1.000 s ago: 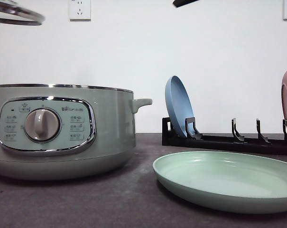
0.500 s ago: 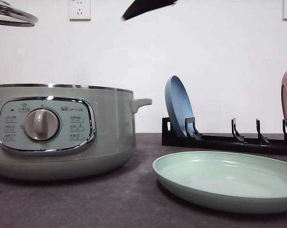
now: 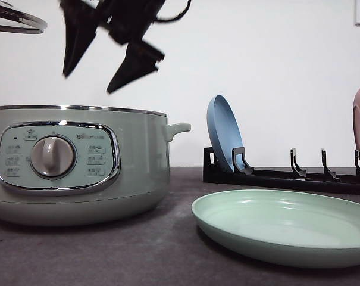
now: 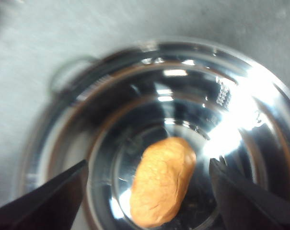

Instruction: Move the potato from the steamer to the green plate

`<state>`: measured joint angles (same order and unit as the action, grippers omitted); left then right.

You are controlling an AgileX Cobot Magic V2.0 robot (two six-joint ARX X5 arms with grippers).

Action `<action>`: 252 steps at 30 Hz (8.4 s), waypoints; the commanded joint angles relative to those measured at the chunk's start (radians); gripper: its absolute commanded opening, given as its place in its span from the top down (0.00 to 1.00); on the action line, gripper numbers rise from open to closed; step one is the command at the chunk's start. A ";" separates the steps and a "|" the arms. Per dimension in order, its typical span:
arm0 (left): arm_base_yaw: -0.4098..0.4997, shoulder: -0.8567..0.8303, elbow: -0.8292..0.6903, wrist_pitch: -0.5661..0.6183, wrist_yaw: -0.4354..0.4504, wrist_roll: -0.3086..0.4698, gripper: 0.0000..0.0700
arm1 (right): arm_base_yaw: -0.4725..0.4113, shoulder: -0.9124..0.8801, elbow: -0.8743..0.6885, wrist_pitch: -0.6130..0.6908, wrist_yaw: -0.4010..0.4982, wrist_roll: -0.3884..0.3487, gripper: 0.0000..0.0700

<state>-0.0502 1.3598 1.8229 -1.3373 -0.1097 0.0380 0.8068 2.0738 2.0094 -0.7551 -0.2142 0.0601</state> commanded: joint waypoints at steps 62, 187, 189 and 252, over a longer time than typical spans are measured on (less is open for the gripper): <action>0.000 -0.007 0.035 0.029 -0.006 -0.016 0.99 | 0.047 0.121 0.035 0.009 0.103 0.003 0.66; -0.330 0.374 0.035 0.131 0.167 0.023 0.99 | -0.202 -1.162 -1.225 0.383 0.302 0.238 0.16; -0.330 0.374 0.035 0.136 0.167 0.023 0.99 | -0.202 -1.162 -1.225 0.383 0.302 0.238 0.16; -0.376 0.429 0.031 0.131 0.131 0.025 0.99 | -0.202 -1.162 -1.225 0.367 0.327 0.220 0.16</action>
<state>-0.4175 1.7678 1.8244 -1.2416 0.0215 0.0608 0.5991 0.9054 0.7681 -0.3886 0.1085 0.2867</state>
